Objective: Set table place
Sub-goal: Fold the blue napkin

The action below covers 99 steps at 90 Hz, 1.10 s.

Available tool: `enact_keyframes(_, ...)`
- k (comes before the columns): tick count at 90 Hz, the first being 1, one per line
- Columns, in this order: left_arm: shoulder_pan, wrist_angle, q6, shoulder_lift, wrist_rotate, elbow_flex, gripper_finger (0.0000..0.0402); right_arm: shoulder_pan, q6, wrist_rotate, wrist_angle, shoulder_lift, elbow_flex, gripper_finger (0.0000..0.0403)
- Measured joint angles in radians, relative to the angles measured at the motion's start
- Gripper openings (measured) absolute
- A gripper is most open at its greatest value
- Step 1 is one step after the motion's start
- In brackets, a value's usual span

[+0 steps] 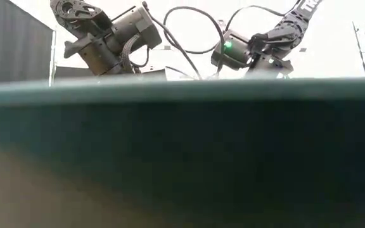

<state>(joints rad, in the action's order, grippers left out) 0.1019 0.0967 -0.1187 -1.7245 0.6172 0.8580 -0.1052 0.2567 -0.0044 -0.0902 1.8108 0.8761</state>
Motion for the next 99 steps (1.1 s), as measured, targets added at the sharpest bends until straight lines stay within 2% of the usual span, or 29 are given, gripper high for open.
enact_keyframes(7,0.024,-0.002,-0.020,0.031,0.048,0.011,0.0111,-0.007,-0.013,0.002,-0.020,-0.027,-0.003,0.0001)
enact_keyframes(17,0.048,-0.006,-0.045,0.090,0.051,0.023,0.0111,-0.018,-0.032,0.066,-0.102,-0.097,-0.007,0.0000)
enact_keyframes(24,0.053,0.004,-0.044,0.123,0.021,0.023,0.0111,-0.032,-0.025,0.129,-0.183,-0.165,-0.003,0.0000)
enact_keyframes(38,0.050,0.031,-0.018,0.137,-0.111,0.022,0.0111,-0.040,0.014,0.225,-0.305,-0.251,-0.004,0.0000)
enact_keyframes(55,0.047,0.076,0.025,0.109,-0.099,0.017,0.0111,-0.038,0.078,0.319,-0.398,-0.301,-0.003,0.0000)
enact_keyframes(83,0.042,0.092,0.026,0.108,-0.176,0.017,0.0111,-0.040,0.092,0.317,-0.395,-0.311,-0.002,0.0000)
enact_keyframes(99,-0.019,0.103,-0.005,0.108,-0.253,0.001,0.0111,-0.039,0.091,0.317,-0.394,-0.311,-0.002,0.0000)
